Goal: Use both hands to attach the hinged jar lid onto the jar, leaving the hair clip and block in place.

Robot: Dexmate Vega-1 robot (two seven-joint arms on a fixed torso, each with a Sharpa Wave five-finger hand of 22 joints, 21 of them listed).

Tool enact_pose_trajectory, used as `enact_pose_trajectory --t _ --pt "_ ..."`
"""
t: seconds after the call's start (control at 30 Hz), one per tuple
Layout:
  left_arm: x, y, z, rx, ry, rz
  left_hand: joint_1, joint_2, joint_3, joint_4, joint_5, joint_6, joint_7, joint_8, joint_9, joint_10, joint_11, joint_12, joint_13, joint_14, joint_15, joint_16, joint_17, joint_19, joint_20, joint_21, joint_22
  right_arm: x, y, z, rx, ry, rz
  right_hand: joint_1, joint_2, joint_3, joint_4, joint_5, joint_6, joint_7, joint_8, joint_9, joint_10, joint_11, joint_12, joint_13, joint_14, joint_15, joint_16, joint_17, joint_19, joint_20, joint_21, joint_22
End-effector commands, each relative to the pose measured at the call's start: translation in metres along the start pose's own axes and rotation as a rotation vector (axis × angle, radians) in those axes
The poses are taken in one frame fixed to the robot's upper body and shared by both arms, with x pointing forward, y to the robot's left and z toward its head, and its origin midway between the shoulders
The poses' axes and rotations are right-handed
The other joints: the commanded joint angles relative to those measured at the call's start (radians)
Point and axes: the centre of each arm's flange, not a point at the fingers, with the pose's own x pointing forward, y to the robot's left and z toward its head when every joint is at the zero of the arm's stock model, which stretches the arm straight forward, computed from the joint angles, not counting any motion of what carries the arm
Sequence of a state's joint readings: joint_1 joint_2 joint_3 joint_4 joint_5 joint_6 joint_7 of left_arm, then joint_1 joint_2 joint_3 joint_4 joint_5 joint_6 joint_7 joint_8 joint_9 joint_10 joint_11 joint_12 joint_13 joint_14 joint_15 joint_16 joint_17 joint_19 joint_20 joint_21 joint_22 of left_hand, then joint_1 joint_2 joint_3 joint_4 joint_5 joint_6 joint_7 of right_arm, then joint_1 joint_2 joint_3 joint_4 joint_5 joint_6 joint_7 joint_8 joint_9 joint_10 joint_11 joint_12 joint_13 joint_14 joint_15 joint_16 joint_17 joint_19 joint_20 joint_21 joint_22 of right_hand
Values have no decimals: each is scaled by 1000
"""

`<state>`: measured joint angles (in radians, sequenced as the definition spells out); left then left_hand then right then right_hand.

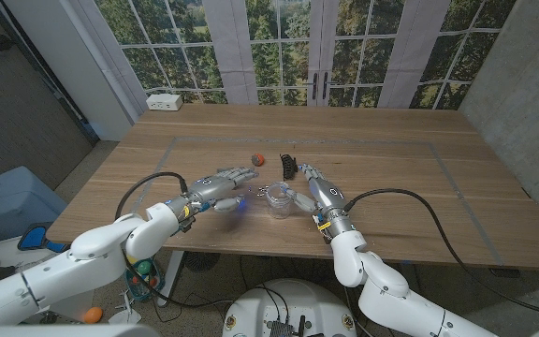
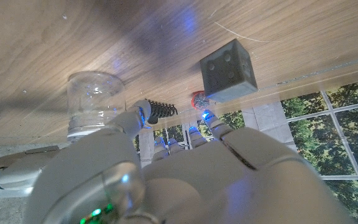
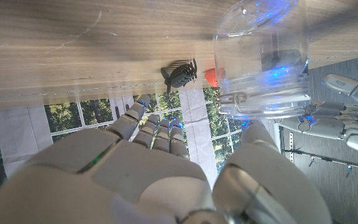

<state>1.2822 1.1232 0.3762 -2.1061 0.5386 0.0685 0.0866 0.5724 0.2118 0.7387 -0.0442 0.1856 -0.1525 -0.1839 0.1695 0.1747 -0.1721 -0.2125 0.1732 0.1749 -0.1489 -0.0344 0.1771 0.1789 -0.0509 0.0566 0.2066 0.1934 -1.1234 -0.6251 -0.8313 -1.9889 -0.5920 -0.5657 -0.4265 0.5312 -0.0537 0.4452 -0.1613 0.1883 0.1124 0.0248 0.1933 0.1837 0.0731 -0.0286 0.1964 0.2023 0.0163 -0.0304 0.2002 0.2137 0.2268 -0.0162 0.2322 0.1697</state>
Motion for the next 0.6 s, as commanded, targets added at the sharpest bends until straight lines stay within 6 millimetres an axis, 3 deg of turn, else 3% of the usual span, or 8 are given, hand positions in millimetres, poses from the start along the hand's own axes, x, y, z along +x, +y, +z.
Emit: enact_pose_trajectory --t 0.03,0.23,0.4,0.6 --pt "3 -3 7 24 -19 -31 -20 -15 -7 5 -4 -57 -15 2 4 -126 -4 -4 2 -23 -24 2 -1 -20 -6 -5 1 -1 0 -2 7 -3 -4 56 22 10 -5 1 9 1 7 2 11 1 4 3 3 -7 6 1 10 -2 -4 5" --pt "3 -7 10 26 -65 -59 -55 -44 -49 -9 -11 -59 -27 15 4 -120 -4 7 2 -22 -37 5 -4 -22 -19 -1 -1 -2 1 -1 6 -9 -6 57 22 9 -4 1 9 1 7 2 11 1 5 3 4 -8 7 0 12 -1 -5 5" --pt "4 -10 14 33 -94 -74 -65 -47 -60 -14 -11 -68 -29 14 4 -118 -4 8 2 -20 -34 5 -5 -22 -18 0 -2 -4 1 -1 6 -9 -4 58 23 8 -3 0 10 1 7 2 11 1 5 3 4 -7 7 0 13 -1 -6 5" --pt "6 -13 19 27 -118 -113 -72 -8 -57 -12 -7 -30 -19 32 4 -96 -2 16 2 -17 -25 9 -3 -22 -6 3 -1 -5 2 0 5 -3 -10 59 23 7 -2 0 10 2 7 2 12 1 5 3 5 -6 8 -1 14 0 -7 5"
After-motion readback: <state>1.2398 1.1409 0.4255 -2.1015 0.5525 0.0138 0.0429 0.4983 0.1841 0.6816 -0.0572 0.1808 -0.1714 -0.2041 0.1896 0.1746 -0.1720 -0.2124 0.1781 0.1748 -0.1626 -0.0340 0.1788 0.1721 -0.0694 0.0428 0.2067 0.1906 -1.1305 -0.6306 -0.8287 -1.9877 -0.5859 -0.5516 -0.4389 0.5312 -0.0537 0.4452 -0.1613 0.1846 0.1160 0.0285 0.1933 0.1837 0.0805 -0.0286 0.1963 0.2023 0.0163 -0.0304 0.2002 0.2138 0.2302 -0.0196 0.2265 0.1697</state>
